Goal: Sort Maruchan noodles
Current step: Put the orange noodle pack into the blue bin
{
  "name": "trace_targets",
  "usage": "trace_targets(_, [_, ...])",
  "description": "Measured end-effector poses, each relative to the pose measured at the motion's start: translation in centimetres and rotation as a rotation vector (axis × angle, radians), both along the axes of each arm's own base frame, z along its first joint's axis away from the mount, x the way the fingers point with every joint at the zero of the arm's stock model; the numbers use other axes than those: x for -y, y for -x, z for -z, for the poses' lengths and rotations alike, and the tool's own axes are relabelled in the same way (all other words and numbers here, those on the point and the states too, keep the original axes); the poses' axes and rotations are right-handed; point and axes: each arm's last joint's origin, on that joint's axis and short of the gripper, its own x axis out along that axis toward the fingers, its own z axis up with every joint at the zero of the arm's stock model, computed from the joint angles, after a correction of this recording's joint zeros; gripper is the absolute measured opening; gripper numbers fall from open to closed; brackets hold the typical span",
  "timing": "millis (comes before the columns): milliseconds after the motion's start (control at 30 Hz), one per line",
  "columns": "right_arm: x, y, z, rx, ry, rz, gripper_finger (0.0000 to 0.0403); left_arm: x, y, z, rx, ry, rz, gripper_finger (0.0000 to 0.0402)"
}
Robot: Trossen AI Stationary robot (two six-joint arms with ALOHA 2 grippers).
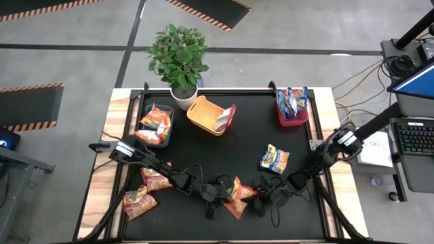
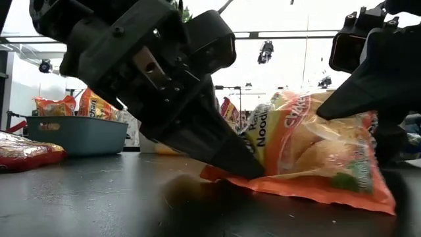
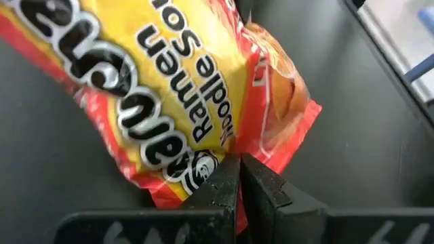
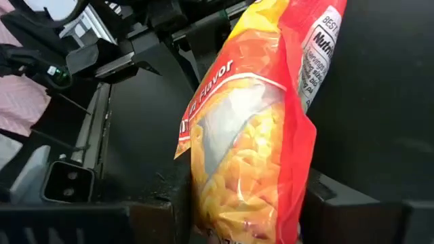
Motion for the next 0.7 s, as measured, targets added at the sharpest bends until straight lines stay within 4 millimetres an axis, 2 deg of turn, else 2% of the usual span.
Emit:
trace_targets(200, [0.1, 0.0, -0.1, 0.026, 0.121, -0.021, 0.0146, -0.4, 0.9, -2.3, -0.041, -0.056, 0.025, 0.0])
trace_targets(500, [-0.3, 0.3, -0.2, 0.07, 0.348, -0.053, 0.0146, -0.5, 1.6, -8.1, 0.118, -0.035, 0.054, 0.0])
trace_targets(600, [-0.5, 0.5, -0.3, 0.082, 0.425, -0.053, 0.0146, -0.6, 1.8, -8.9, 0.143, -0.01, 0.045, 0.0009])
trace_targets(700, [-0.8, 0.8, -0.3, 0.092, 0.487, -0.067, 0.0146, -0.7, 2.0, -8.8, 0.126, 0.029, 0.018, 0.0037])
